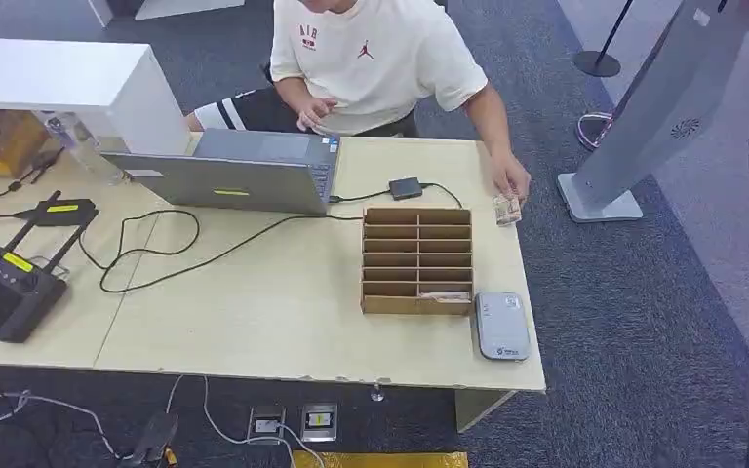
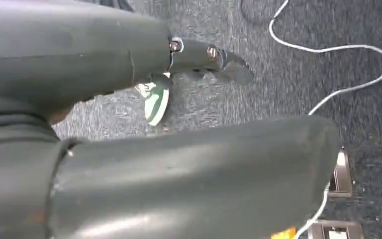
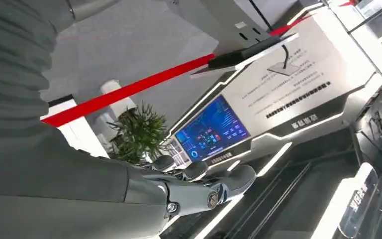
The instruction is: Pass the card to the sensor for recognition and then transmit it.
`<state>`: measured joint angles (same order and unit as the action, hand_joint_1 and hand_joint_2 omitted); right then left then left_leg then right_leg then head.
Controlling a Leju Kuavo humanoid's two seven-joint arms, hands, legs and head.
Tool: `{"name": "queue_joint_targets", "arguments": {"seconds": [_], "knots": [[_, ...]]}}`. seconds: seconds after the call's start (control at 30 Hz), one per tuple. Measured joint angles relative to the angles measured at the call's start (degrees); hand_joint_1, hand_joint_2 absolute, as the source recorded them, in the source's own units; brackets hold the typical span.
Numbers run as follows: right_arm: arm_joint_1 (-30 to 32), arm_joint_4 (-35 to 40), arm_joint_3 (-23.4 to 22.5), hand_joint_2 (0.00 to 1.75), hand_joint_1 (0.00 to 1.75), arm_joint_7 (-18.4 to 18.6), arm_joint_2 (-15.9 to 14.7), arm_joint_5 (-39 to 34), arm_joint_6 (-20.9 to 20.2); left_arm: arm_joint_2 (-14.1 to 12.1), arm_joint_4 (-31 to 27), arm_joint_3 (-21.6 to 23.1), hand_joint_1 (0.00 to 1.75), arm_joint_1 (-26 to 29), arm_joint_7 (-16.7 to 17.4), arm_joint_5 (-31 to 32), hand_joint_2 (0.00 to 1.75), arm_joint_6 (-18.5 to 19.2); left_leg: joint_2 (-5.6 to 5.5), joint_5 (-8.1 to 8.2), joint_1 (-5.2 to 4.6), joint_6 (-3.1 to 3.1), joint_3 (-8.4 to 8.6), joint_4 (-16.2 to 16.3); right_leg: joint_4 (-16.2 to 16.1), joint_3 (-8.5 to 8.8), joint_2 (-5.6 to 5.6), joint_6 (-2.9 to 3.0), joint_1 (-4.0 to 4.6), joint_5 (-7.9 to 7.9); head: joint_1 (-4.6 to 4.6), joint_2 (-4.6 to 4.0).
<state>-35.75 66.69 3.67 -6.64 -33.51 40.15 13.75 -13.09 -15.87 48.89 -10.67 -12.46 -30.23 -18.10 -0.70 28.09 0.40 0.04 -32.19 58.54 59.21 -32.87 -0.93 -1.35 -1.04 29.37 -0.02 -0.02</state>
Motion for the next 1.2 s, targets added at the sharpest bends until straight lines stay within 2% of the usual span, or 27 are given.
{"name": "queue_joint_targets", "arguments": {"seconds": [0.33,0.8,1.2], "knots": [[2.21,5.53,1.53,1.75,0.00,1.68,2.38,1.36,-2.84,0.07,0.11,0.11,0.00,-0.36,0.00,0.81,0.00,-0.11,0.00,0.01,0.00,0.00,-0.03,0.00,-0.01,0.00,0.00,0.01,0.00,0.01,0.02,0.00],[6.21,10.75,8.59,1.75,0.00,4.94,7.08,5.33,-7.28,0.02,0.11,0.31,0.00,-0.74,0.00,2.19,0.00,0.61,0.00,0.00,0.01,0.00,-0.03,-0.01,0.00,-0.02,0.00,0.02,0.01,0.01,0.02,0.00],[7.47,12.83,9.92,1.75,0.00,6.29,8.11,6.03,-8.76,-0.11,0.11,0.74,0.00,-0.75,0.00,3.23,0.00,0.70,0.07,0.00,0.01,-0.01,0.00,0.00,-0.01,-0.05,0.04,0.02,0.01,0.01,0.02,0.00]]}}
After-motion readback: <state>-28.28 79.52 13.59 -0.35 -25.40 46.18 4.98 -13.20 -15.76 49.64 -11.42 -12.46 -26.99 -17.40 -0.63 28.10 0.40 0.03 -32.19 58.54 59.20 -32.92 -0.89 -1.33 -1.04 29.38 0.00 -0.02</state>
